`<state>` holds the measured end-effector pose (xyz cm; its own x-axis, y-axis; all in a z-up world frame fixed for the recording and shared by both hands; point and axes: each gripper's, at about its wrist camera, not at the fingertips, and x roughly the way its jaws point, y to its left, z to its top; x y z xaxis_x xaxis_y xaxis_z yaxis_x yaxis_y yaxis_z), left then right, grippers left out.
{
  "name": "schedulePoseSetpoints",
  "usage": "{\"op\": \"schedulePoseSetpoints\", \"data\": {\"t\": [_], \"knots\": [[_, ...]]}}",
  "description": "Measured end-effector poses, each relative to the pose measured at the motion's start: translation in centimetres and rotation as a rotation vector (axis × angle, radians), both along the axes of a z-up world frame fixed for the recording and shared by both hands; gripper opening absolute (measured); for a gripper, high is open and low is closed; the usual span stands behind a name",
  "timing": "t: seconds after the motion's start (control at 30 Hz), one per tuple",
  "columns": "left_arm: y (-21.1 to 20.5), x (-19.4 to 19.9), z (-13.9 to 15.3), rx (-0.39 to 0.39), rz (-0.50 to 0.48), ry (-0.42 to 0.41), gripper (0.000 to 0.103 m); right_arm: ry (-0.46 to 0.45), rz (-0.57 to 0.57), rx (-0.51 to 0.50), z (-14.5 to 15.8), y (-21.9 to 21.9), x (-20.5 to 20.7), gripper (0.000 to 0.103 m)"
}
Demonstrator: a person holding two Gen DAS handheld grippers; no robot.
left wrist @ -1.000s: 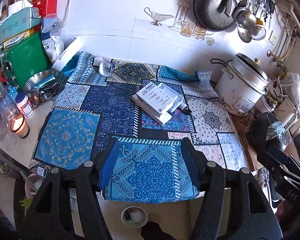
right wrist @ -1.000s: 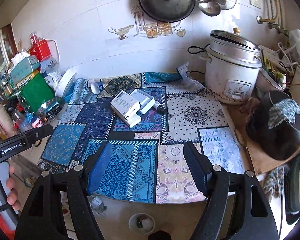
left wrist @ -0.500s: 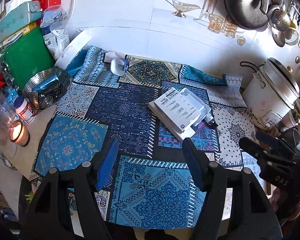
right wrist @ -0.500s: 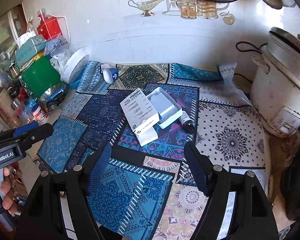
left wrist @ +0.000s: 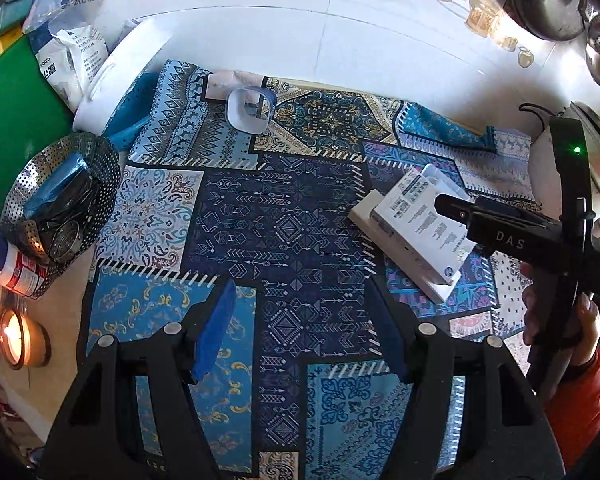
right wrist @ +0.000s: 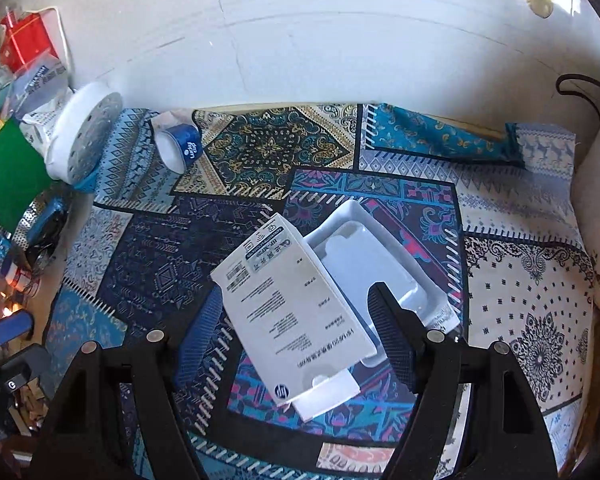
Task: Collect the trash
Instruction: 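Grasp the white HP box with the right tool while the left tool approaches the white strip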
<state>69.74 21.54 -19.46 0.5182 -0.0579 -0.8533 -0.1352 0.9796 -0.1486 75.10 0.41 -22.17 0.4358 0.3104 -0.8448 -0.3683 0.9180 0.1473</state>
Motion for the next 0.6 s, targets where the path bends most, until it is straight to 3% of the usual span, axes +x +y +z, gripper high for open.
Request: {"op": "schedulePoseSetpoints", "data": {"t": [0.2,0.6], "knots": [[1.2,1.9,-0.9,-0.058,-0.001,0.009,0.066,0.08,0.04,-0.001,-1.8,0.2,-0.8,0.072],[0.2,1.5,-1.6,-0.046,-0.002,0.046,0.065,0.105,0.182,-0.115,-5.1,4.7,-4.8,0.077]]}}
